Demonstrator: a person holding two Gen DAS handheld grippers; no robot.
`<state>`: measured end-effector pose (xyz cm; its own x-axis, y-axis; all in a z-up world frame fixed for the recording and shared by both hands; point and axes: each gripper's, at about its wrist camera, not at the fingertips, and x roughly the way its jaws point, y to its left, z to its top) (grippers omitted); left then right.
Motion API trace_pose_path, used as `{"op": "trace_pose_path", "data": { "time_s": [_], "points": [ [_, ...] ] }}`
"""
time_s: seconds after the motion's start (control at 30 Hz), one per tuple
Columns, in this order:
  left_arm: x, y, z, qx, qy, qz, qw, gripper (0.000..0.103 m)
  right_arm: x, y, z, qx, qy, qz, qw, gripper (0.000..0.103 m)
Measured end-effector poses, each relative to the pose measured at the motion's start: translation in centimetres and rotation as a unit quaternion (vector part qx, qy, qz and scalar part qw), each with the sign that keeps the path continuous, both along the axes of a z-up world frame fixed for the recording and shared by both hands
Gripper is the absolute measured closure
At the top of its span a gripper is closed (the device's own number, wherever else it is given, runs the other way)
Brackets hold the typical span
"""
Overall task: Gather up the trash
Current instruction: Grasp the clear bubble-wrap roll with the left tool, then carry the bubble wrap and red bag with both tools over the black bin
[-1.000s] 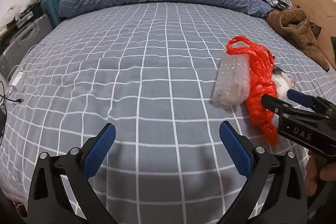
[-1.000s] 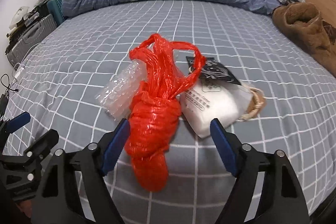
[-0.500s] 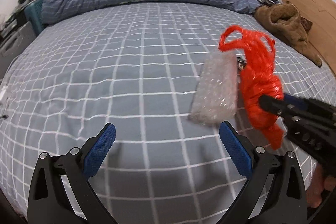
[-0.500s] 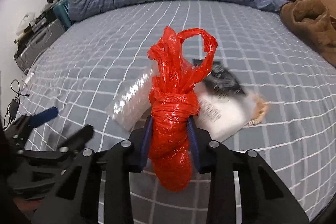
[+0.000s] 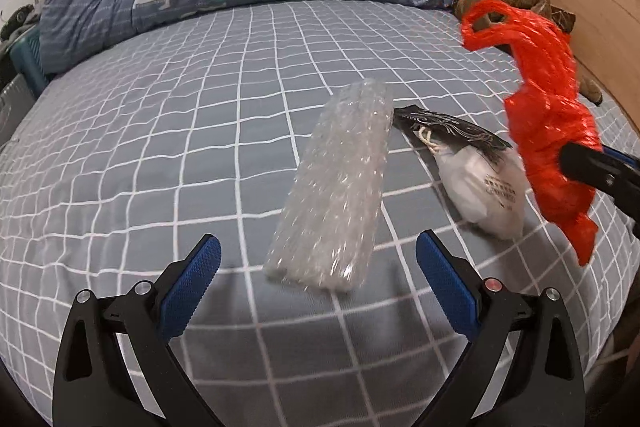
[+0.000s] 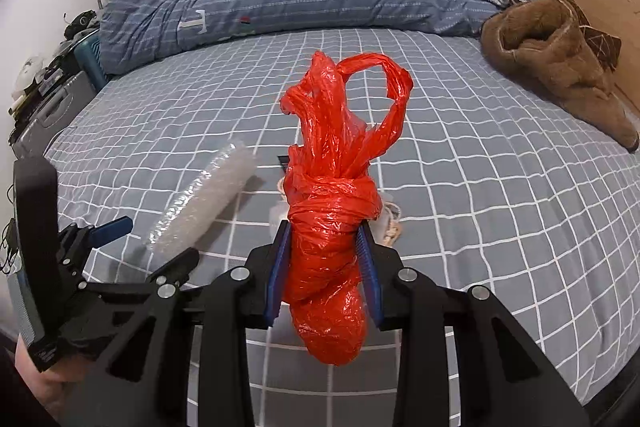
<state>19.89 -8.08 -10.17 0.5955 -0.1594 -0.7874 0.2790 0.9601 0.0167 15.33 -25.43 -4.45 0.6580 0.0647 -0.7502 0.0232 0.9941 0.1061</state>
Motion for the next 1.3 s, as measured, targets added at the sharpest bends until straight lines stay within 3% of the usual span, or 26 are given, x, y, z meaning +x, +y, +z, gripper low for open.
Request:
{"op": "trace_pose_path", "data": {
  "time_s": [0.17,0.27,0.33,0.53,1.3],
  "points": [
    [0.9,-0.4,-0.8,0.001,0.007,0.005,1.0000,0.022,0.1,-0.4,-0.5,0.001,0.005,0.000,1.000,0.072],
    [1.2,-0.7,-1.4,0.007,0.013,0.008,0.9999,0.039,0.1,-0.3,-0.6,0.000,0.007,0.003,1.000,0.072],
    [1.4,-0.7,-1.7,0.010,0.019,0.008,0.9997,0.055,0.2,-0.2,-0.7,-0.002,0.008,0.004,1.000,0.072],
    [1.4,0.1,-1.7,0.000,0.021,0.012,0.9997,0.078,0.2,0.2,-0.8,-0.005,0.008,0.006,1.000,0.072],
    [-2.8,1.3,2.1,-0.007,-0.025,0.035,0.9991,0.080,-1.4,1.9,0.5,-0.021,-0.017,0.014,1.000,0.072]
  ]
}}
